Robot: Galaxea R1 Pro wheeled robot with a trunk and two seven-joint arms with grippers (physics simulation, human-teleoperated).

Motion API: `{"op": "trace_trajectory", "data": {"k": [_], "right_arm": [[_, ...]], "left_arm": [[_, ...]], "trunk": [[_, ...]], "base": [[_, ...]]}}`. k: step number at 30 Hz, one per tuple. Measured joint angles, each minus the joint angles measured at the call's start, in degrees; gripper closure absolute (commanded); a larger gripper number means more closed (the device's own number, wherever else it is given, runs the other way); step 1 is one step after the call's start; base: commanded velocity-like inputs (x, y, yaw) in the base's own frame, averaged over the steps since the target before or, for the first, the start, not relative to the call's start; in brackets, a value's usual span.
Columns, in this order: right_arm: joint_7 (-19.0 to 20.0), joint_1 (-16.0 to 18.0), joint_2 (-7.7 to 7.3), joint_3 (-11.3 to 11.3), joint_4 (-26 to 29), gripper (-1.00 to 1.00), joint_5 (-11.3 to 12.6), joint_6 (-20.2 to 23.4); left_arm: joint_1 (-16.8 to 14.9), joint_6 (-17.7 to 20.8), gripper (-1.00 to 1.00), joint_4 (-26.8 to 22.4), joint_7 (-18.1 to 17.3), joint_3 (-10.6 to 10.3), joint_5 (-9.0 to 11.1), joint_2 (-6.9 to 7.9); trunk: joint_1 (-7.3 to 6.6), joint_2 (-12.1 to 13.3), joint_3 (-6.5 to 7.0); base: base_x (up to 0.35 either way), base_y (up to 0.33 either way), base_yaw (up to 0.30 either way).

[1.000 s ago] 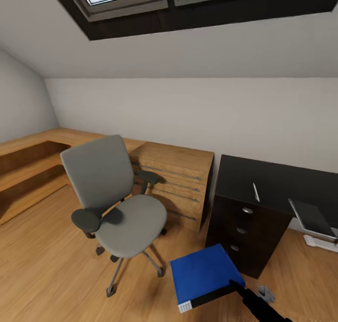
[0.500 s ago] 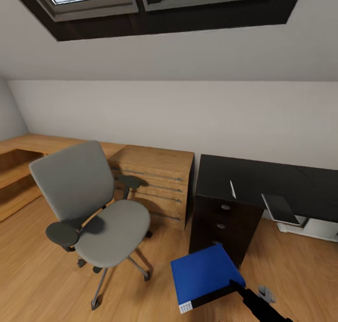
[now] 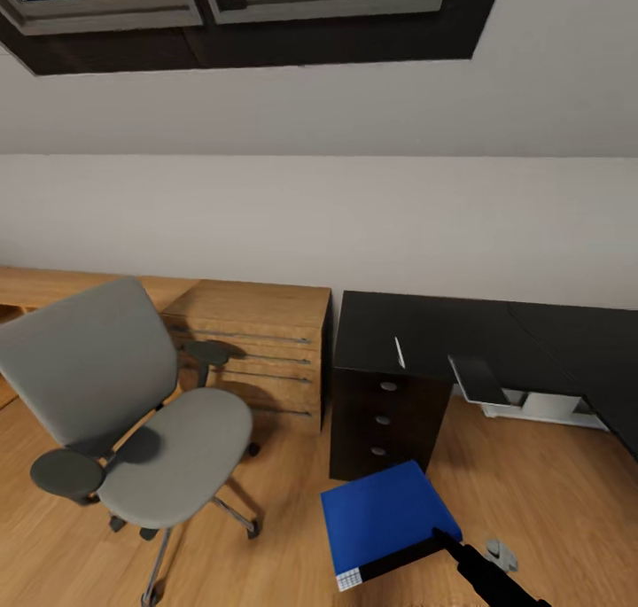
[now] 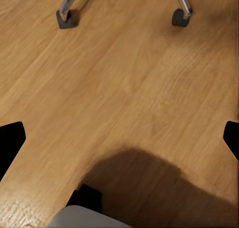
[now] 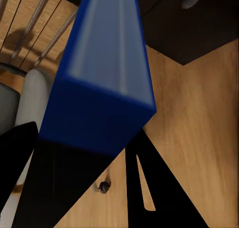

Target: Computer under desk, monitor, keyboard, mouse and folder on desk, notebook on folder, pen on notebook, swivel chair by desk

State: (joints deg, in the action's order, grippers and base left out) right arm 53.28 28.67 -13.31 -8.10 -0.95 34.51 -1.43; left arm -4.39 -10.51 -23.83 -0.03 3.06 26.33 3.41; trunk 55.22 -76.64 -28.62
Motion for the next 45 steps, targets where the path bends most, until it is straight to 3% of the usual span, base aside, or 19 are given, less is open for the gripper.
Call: {"op": "trace_trajectory", "data": {"k": [34, 41, 45], "right_arm": [[0.0, 0.0, 0.40, -0.1, 0.0, 1.00, 0.0, 0.0], [0.0, 0.0, 0.56, 0.0, 0.0, 1.00, 0.0, 0.0], [0.0, 0.0, 1.10, 0.0, 0.0, 1.00, 0.0, -0.1]], "left_arm": [[0.0, -0.2, -1.00, 0.1, 0.0, 0.0, 0.0, -0.07], [0.0, -3.7, -1.00, 0.6, 0.1, 0.1, 0.1, -0.07], [0.0, -5.8, -1.00, 4.2, 0.1, 0.0, 0.2, -0.13]], "trunk": [[-7.47, 13.6, 4.38], [-9.01, 16.5, 5.61], [-9.89, 18.1, 6.33]], "base": [[0.000, 0.000, -0.207], [0.000, 0.000, -0.009], [0.000, 0.000, -0.001]]}}
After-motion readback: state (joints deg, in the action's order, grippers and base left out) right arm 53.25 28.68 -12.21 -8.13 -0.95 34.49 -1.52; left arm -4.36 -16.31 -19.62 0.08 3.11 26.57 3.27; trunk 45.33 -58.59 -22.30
